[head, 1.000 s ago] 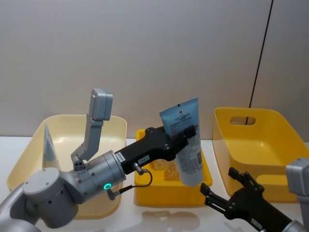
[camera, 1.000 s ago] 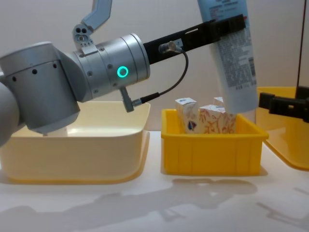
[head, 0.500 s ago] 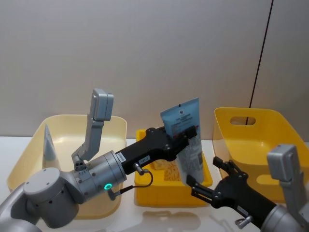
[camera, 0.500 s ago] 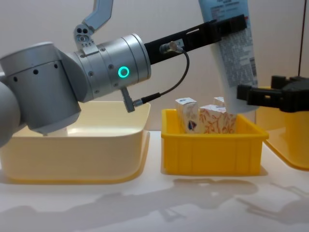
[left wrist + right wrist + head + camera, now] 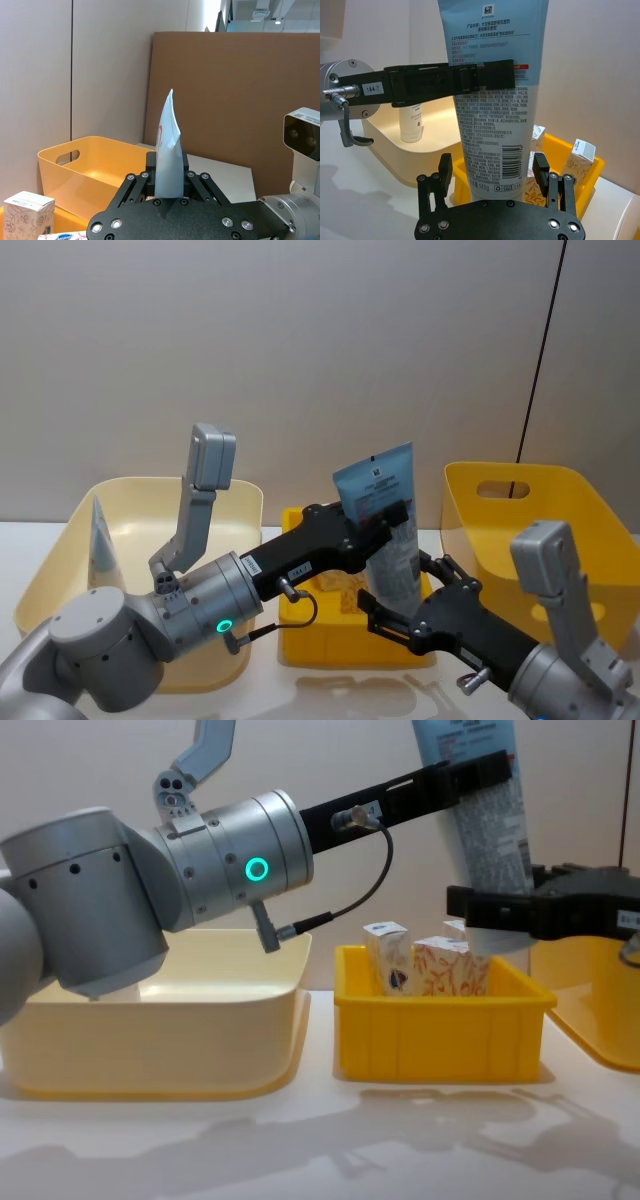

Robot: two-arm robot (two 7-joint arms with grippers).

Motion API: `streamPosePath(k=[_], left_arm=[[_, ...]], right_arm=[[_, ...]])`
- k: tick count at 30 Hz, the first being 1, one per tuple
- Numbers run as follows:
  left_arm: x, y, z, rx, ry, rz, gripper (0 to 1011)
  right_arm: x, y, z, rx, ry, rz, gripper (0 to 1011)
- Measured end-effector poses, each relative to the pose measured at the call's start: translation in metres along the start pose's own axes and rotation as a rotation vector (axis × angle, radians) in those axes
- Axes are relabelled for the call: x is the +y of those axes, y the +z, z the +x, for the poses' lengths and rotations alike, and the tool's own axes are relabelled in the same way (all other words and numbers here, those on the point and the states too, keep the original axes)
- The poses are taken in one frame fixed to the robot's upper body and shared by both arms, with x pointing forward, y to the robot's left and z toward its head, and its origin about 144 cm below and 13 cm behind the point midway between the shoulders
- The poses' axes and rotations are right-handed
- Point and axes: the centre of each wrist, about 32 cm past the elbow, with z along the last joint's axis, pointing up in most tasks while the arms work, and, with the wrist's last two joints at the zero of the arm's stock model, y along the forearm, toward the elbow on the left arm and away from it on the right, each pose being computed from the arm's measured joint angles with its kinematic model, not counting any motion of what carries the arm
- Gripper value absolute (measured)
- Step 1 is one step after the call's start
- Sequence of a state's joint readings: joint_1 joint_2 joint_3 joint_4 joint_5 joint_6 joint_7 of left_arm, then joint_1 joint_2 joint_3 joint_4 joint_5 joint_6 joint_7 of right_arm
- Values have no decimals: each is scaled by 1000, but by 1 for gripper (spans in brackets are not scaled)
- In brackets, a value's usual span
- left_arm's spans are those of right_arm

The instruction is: Bimanual collaborative sorting of washing and personal care products

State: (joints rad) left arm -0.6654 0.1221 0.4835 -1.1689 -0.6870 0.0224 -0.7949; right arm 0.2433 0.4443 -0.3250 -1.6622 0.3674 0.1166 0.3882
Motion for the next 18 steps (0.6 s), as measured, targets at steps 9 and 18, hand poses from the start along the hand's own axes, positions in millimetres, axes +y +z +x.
streamPosePath(k=[9,18], left_arm=[[0,0,0,0,0,0,240],[0,0,0,0,0,0,250]], right_arm=[[8,2,0,-13,13,0,837],[11,3,-1,-20,20,0,645]])
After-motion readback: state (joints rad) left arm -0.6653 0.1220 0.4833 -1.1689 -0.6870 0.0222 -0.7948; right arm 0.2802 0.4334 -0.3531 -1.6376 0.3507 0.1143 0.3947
